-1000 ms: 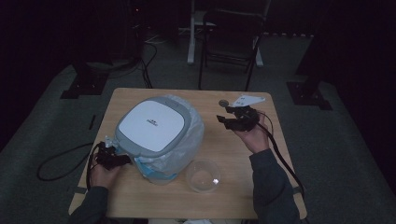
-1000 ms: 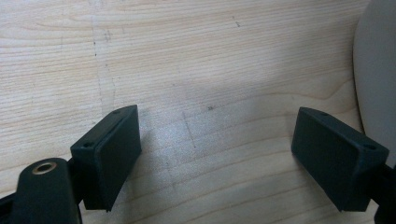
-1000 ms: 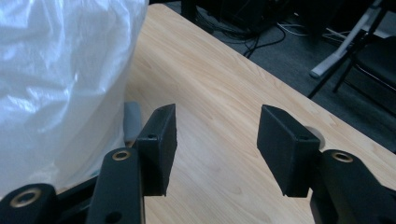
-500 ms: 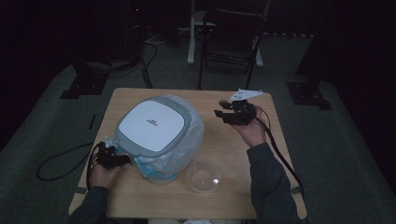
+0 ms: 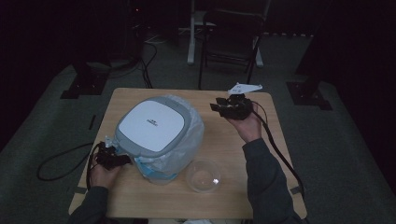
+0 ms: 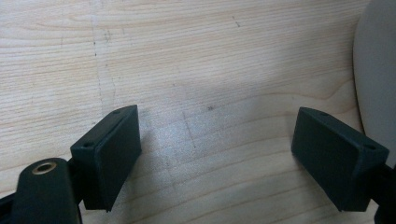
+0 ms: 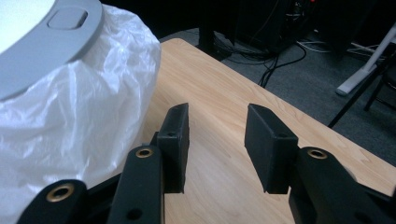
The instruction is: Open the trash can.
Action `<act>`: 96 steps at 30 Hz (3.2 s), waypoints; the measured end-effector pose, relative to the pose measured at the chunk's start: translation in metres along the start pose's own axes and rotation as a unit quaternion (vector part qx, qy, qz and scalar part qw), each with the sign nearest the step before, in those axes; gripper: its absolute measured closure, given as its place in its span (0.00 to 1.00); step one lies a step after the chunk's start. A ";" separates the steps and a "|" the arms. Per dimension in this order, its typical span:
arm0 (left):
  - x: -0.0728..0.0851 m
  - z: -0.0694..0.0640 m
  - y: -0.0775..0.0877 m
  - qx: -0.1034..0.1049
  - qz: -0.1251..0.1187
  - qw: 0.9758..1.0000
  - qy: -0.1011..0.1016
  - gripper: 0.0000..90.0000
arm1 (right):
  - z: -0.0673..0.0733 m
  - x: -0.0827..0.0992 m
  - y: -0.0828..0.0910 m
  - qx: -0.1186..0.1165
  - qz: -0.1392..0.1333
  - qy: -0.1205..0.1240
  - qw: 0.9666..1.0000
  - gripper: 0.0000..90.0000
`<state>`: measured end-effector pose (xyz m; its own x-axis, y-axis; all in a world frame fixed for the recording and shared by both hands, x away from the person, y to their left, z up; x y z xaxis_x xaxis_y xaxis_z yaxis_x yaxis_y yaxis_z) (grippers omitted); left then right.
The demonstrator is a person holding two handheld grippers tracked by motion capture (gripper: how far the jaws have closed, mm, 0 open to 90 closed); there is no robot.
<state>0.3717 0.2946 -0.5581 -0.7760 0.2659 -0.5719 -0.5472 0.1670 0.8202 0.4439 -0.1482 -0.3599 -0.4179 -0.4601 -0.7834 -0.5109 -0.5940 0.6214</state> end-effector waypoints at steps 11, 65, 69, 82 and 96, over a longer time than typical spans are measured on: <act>0.000 0.000 0.000 0.000 0.000 1.000 0.001 0.19 | 0.005 -0.016 -0.002 -0.001 -0.015 0.015 1.000 0.69; 0.000 0.000 0.000 0.001 0.001 1.000 -0.001 0.19 | 0.075 -0.067 -0.048 -0.109 -0.019 0.079 0.991 1.00; 0.000 0.000 0.000 0.001 0.001 1.000 -0.001 0.19 | 0.075 -0.066 -0.047 -0.106 -0.020 0.080 0.991 1.00; 0.000 0.000 0.000 0.001 0.000 1.000 0.000 0.19 | 0.075 -0.066 -0.043 -0.102 -0.025 0.074 0.992 0.84; 0.000 0.000 0.000 0.001 0.001 1.000 -0.001 0.19 | 0.055 -0.047 -0.002 -0.063 -0.081 0.043 0.994 0.56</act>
<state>0.3717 0.2948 -0.5580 -0.7761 0.2679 -0.5709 -0.5453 0.1695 0.8209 0.4235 -0.0891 -0.3235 -0.2693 -0.4040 -0.8742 -0.4656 -0.7400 0.4854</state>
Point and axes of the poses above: each handheld gripper's, and its own axes: y roughly backward along the jaws, x roughly out of its underside, z roughly to its left, the point moved 2 cm from there along -y, roughly forward along the jaws, and after that the axes turned 10 degrees about z, right-handed, at the moved point
